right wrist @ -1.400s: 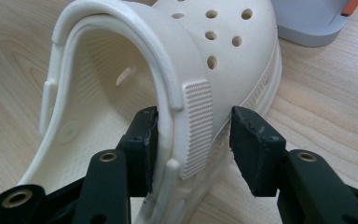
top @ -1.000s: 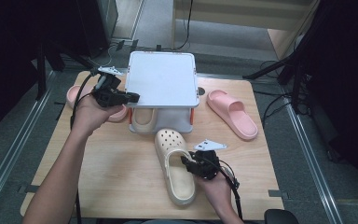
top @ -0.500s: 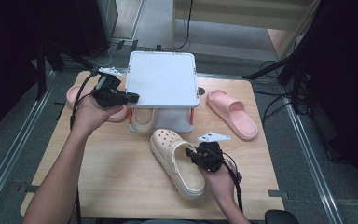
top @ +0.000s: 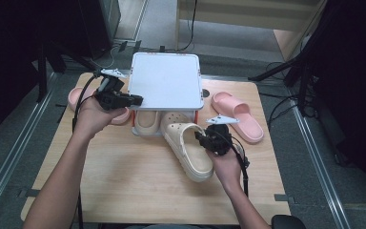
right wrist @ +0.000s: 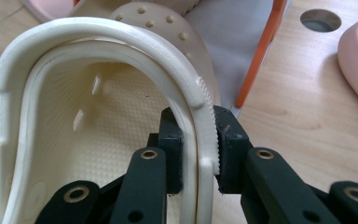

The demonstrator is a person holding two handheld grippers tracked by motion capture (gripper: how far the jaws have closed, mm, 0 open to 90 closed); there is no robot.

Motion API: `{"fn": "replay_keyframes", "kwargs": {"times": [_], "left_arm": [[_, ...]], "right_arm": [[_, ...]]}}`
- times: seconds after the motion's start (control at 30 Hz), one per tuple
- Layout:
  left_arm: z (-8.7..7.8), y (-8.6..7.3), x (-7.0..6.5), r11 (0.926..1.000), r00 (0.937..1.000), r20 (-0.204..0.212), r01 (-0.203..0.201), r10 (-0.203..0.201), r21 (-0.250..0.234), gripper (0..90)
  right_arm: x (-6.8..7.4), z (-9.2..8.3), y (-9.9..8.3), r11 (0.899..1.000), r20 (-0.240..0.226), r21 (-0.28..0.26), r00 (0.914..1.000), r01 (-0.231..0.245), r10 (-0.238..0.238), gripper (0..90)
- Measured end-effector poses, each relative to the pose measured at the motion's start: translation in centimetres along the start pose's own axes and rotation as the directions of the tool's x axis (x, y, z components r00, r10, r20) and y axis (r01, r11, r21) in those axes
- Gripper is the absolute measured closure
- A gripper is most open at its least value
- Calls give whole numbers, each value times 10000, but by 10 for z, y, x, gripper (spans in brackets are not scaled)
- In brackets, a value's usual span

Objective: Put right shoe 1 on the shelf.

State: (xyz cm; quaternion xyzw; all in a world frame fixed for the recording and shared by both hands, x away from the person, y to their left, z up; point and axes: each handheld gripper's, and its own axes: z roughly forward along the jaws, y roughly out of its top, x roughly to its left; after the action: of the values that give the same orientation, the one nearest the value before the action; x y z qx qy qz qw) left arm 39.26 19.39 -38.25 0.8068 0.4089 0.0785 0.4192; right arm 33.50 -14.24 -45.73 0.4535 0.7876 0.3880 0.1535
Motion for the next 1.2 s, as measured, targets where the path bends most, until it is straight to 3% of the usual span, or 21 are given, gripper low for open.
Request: {"fn": "replay_keyframes", "kwargs": {"times": [0.2, 0.43, 0.63, 0.8, 0.93, 1.2], "left_arm": [[0, 0, 1, 10000, 10000, 65, 40, -40, 5, 845], [0, -1, 1, 9999, 9999, 74, 128, -128, -29, 847], [0, -1, 1, 10000, 10000, 55, 75, -75, -9, 847], [0, -1, 0, 10000, 10000, 11, 56, -56, -17, 846], [0, -1, 1, 10000, 9999, 46, 94, -94, -18, 846], [0, -1, 1, 9999, 9999, 32, 112, -112, -44, 846]], "right_arm": [[-2, 22, 12, 9999, 275, -20, 9995, -169, 169, 762], [-1, 43, 9, 9990, 556, 101, 9976, -430, 423, 752], [0, 47, 4, 9992, 581, 35, 9975, -411, 408, 708], [-1, 42, 1, 9990, 179, 143, 9990, -414, 412, 644], [2, 27, -2, 9997, 54, -80, 9998, -211, 212, 561], [-2, -7, -16, 9992, -413, -312, 9989, -235, 222, 561]]}}
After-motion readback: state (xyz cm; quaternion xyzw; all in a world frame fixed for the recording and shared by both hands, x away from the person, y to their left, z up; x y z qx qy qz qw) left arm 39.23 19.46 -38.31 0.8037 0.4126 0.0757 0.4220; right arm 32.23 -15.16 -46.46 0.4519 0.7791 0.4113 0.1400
